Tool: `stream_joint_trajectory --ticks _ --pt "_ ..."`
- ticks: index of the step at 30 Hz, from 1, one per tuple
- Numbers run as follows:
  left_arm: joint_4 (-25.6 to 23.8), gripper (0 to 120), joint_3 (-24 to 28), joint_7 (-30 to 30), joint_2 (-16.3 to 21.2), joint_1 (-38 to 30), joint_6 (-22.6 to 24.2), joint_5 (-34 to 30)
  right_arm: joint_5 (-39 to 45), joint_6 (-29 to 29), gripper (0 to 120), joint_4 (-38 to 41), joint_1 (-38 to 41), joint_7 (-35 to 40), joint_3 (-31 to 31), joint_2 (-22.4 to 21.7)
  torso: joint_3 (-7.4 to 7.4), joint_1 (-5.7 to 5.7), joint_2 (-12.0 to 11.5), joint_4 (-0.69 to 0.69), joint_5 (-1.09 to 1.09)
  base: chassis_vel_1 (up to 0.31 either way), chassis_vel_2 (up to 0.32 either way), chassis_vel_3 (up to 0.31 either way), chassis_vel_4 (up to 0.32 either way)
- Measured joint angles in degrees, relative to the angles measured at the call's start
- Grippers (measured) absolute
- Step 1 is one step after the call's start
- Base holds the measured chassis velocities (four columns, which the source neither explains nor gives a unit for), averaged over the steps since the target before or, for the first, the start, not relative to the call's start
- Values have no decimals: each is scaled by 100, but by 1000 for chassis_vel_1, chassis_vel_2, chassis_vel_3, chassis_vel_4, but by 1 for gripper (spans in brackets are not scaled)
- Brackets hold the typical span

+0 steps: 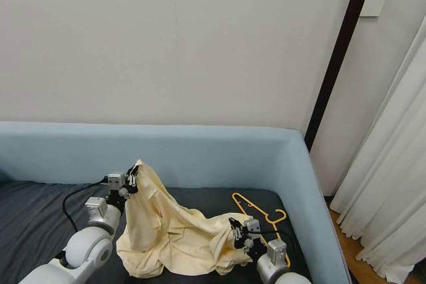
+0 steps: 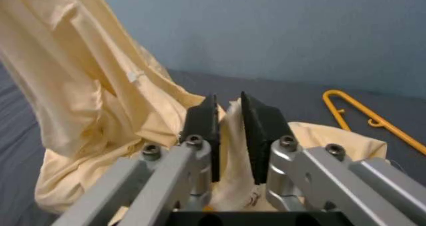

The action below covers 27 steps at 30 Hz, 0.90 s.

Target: Pick up the clothes from the sofa and hang them on the clothes hanger.

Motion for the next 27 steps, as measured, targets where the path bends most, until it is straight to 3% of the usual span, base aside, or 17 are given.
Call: stream_joint_trajectory --ticks 10,17,18,19,27 --pt "11 0 -40 -18 -4 16 22 -25 -202 134 52 403 -484 -93 229 -426 0 0 0 -2 1 0 0 0 0" --pt "-84 0 -90 2 -74 308 -10 121 966 -286 75 318 -434 151 909 -404 1 1 0 0 0 0 0 0 0" --pt "-170 0 -106 64 -95 455 -56 187 1534 -621 92 -67 -122 79 1088 -503 1 1 0 0 0 0 0 0 0" --pt "-190 0 -110 83 -95 482 -70 212 1641 -697 96 -268 5 13 1102 -516 1 1 -1 0 0 0 0 0 0" --pt "-345 0 -289 217 26 761 -182 288 1327 -953 100 -1737 675 -699 876 -389 1 1 -1 0 1 0 0 0 0"
